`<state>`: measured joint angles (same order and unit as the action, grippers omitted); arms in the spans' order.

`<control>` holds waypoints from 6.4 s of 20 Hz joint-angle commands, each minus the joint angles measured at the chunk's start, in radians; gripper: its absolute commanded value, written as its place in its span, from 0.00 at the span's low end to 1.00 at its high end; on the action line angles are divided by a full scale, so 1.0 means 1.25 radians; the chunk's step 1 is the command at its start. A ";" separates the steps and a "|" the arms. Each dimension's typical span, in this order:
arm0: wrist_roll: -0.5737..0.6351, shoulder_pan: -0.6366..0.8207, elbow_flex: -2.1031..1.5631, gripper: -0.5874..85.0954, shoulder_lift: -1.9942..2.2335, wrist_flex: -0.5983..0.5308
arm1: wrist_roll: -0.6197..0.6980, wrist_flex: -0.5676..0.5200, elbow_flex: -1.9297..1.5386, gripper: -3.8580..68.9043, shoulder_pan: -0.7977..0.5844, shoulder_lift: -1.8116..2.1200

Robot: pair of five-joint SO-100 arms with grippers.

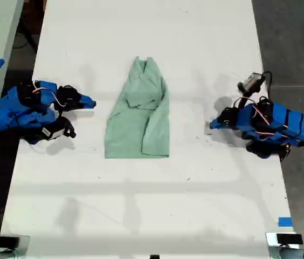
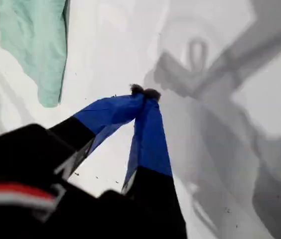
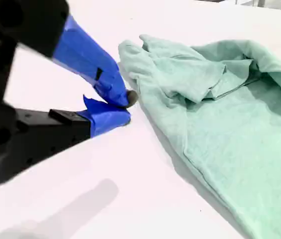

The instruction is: Fold t shirt

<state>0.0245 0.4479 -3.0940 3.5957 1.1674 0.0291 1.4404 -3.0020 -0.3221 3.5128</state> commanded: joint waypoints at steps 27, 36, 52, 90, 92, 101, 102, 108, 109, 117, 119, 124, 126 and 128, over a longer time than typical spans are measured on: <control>-0.281 -0.349 0.760 0.00 -1.066 0.155 | 0.042 0.017 0.013 0.04 -0.010 -0.002; -0.228 -0.337 0.788 0.15 -1.384 -0.022 | 0.045 0.017 0.012 0.04 -0.007 -0.002; -0.123 -0.296 0.855 0.00 -1.570 -0.040 | 0.049 0.017 0.010 0.04 -0.004 -0.002; -0.063 -0.296 1.668 0.04 -1.717 0.261 | 0.052 0.016 0.010 0.04 -0.005 -0.002; -0.070 -0.287 1.640 0.02 -1.560 0.302 | 0.052 0.016 0.010 0.04 -0.005 -0.002; -0.029 -0.055 1.009 0.00 -0.792 0.260 | 0.052 0.015 0.007 0.04 -0.007 -0.002; -0.028 -0.036 0.911 0.00 -0.741 0.232 | 0.052 0.015 0.007 0.04 -0.007 -0.002; 0.052 0.069 0.313 0.00 -0.353 -0.015 | 0.052 0.013 0.006 0.04 -0.009 -0.002; 0.079 0.065 0.236 0.00 -0.270 -0.058 | 0.052 0.013 0.006 0.04 -0.009 -0.002; 0.077 0.036 0.022 0.00 0.006 -0.061 | 0.049 0.011 0.005 0.04 -0.011 -0.002; 0.075 0.050 0.021 0.00 0.006 -0.056 | 0.048 0.011 0.005 0.04 -0.012 -0.002; 0.075 0.053 0.018 0.00 0.006 -0.055 | 0.038 0.006 0.002 0.04 -0.012 -0.002; 0.076 0.053 0.016 0.00 0.006 -0.056 | 0.037 0.006 0.002 0.04 -0.012 -0.002; 0.077 0.053 0.015 0.00 0.006 -0.056 | 0.037 0.006 0.002 0.04 -0.012 -0.002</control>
<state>0.1335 0.5093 -3.0864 3.5972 1.1137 0.0736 1.4588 -3.0020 -0.3329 3.5128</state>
